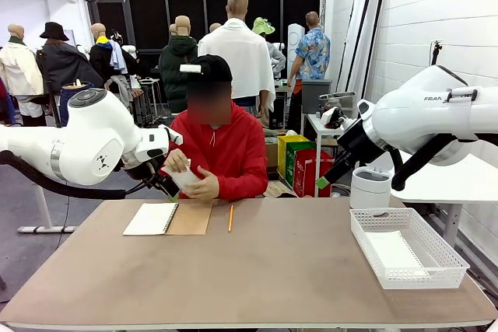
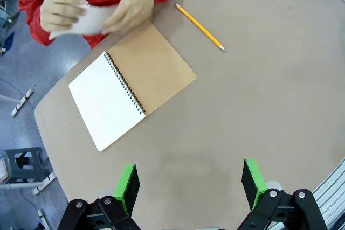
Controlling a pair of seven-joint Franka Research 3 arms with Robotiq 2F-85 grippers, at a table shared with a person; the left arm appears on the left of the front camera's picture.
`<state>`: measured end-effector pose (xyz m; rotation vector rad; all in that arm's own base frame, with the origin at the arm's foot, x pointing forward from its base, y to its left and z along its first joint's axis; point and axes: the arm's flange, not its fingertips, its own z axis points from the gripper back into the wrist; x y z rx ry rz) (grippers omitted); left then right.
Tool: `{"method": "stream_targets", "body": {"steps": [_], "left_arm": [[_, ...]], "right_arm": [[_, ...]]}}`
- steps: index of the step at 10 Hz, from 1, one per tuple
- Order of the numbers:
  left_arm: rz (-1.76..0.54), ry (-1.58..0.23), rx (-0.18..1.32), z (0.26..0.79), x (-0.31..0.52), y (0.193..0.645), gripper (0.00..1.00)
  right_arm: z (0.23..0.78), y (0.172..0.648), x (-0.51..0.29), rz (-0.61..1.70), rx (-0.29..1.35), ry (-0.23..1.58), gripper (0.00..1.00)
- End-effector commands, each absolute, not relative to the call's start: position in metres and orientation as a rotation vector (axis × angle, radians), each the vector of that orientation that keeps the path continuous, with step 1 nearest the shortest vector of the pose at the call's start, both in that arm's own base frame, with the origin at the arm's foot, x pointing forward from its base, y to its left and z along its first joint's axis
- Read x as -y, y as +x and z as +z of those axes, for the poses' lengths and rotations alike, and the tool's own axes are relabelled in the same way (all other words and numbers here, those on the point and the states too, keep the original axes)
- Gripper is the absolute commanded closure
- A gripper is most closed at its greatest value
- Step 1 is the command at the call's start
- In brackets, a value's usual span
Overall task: Sort the paper based on its condition.
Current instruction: If a person hands you a paper, place it in the Organizing basket , and if it's crumpled, put it in the Trash can.
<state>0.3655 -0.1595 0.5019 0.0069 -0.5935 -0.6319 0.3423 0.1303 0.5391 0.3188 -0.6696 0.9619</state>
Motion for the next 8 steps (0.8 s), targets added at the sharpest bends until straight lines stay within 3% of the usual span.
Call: {"method": "stream_targets", "body": {"steps": [1,8], "left_arm": [[-0.638,0.005,0.597,0.501,0.1587,0.3662,0.0],[-0.638,0.005,0.597,0.501,0.1587,0.3662,0.0]], "right_arm": [[0.5389,0.343,-0.1311,0.964,0.674,0.329,0.0],[0.5389,0.343,-0.1311,0.964,0.674,0.329,0.0]]}}
